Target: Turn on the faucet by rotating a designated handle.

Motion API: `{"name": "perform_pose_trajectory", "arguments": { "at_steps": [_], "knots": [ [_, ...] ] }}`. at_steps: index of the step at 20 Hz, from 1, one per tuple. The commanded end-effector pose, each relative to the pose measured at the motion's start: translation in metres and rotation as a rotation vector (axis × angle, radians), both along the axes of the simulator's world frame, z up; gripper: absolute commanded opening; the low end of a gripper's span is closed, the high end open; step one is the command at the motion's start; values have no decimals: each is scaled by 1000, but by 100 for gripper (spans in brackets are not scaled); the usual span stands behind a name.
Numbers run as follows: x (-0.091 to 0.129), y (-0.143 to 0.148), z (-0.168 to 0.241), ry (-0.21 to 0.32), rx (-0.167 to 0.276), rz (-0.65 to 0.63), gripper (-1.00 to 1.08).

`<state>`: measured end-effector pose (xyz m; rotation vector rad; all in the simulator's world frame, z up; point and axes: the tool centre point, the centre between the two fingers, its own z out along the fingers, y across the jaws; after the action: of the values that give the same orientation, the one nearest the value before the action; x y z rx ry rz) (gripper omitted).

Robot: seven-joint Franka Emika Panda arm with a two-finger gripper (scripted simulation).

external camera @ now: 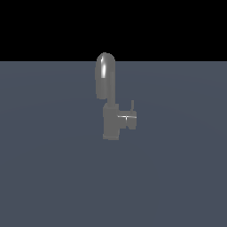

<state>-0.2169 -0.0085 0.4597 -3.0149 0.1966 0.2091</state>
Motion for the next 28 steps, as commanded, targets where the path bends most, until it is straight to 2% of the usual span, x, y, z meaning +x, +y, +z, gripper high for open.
{"name": "perform_pose_trajectory", "arguments": {
  "at_steps": [1, 15, 28],
  "knots": [
    [13, -1, -4, 31, 34, -37, -100],
    [88, -17, -40, 228, 257, -272, -100],
    [152, -40, -94, 429, 489, -511, -100]
  ]
}}
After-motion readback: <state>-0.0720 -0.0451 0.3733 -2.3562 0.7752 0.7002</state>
